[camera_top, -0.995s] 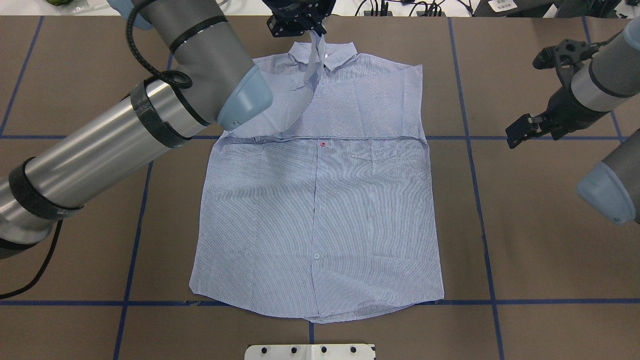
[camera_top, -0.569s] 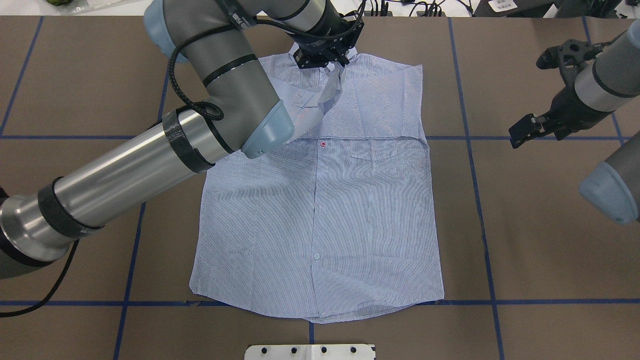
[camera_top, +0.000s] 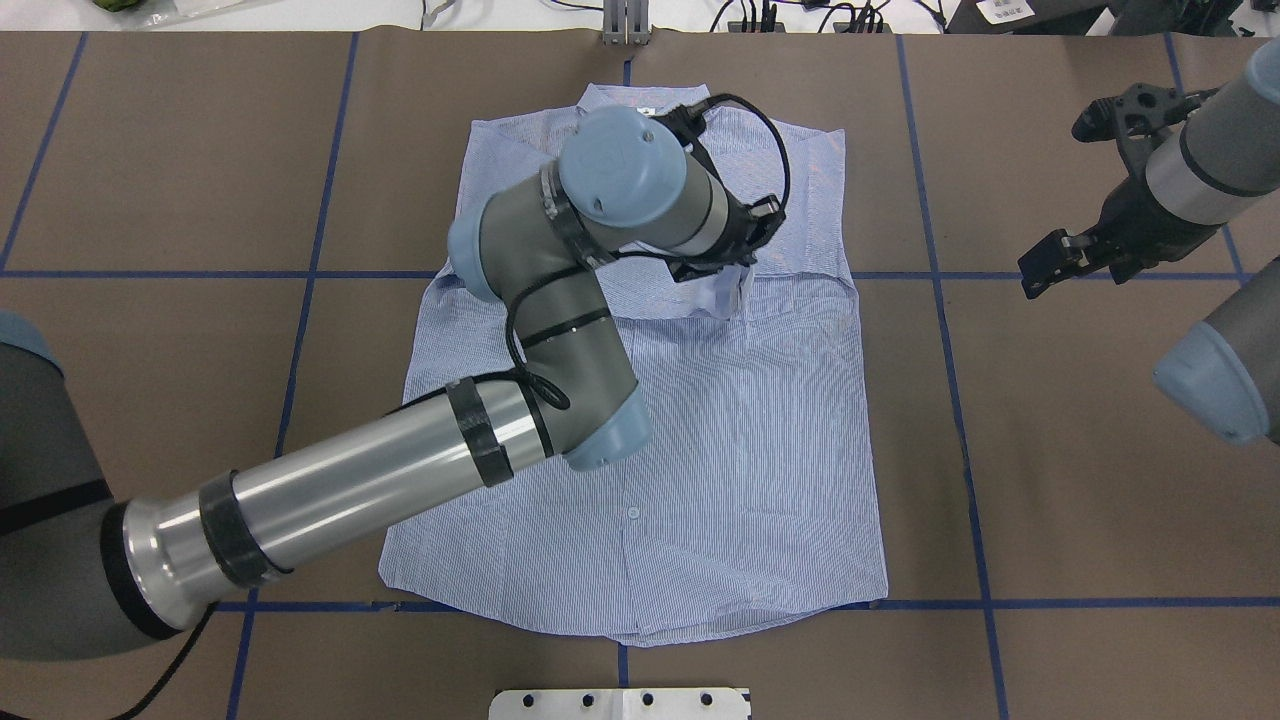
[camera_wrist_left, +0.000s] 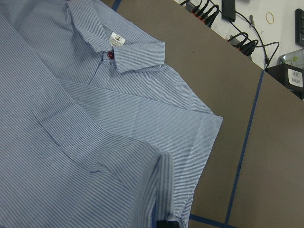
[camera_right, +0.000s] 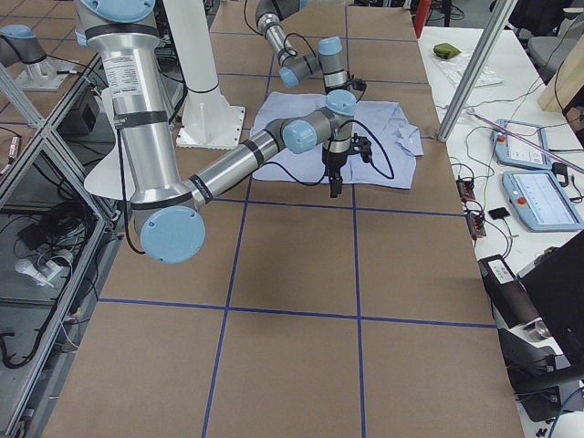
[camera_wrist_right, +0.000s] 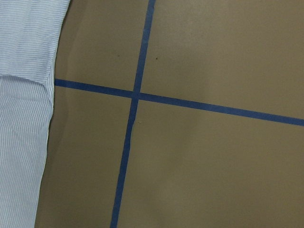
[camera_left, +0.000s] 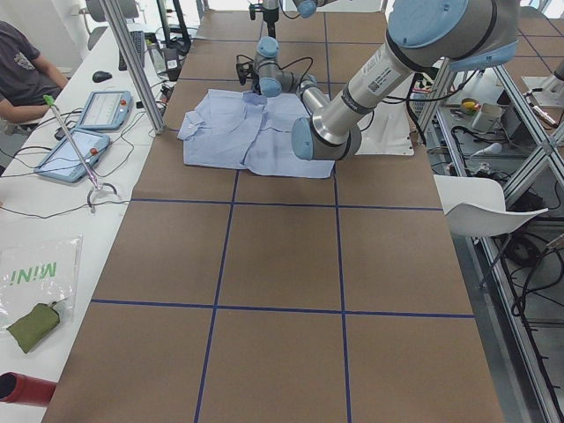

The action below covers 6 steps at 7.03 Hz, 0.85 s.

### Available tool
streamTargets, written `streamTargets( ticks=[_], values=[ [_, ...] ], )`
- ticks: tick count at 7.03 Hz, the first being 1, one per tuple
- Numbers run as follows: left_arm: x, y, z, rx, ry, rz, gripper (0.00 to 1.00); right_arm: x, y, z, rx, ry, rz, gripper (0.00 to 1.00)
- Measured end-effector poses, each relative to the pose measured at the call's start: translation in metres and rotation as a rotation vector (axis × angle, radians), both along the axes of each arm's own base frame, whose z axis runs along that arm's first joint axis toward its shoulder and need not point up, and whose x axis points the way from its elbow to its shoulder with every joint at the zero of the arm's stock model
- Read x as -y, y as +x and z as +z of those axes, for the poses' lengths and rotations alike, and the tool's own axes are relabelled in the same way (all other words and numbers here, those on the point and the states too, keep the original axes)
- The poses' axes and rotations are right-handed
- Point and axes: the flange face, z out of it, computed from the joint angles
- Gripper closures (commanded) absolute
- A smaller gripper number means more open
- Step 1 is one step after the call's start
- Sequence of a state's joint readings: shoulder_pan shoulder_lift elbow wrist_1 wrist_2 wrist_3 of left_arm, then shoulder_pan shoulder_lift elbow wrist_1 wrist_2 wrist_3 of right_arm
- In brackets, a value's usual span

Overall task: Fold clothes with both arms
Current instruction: 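Fold the held sleeve across the shirt front with the left gripper, then release the sleeve with the left gripper while the right gripper moves to the hem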

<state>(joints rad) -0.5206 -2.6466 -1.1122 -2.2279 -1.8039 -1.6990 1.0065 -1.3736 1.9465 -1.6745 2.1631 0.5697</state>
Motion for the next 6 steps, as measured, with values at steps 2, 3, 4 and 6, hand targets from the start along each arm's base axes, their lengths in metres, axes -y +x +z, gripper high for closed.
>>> streamTargets(
  ticks=[2,3,4,6],
  values=[
    [-0.046,0.026,-0.011,-0.04,0.028,0.043,0.0,0.002,-0.004,0.001,0.015,-0.027,-0.001,0.0],
    [-0.053,0.023,-0.014,-0.052,0.037,0.048,0.0,0.002,-0.007,0.0,0.02,-0.03,-0.003,0.0],
    [-0.052,0.015,-0.007,-0.051,0.04,0.043,0.0,0.001,-0.013,-0.004,0.034,-0.022,-0.004,0.0],
    [-0.049,-0.031,0.034,0.006,0.074,0.034,0.0,-0.017,-0.049,-0.017,0.1,-0.026,0.042,0.0]
  ],
)
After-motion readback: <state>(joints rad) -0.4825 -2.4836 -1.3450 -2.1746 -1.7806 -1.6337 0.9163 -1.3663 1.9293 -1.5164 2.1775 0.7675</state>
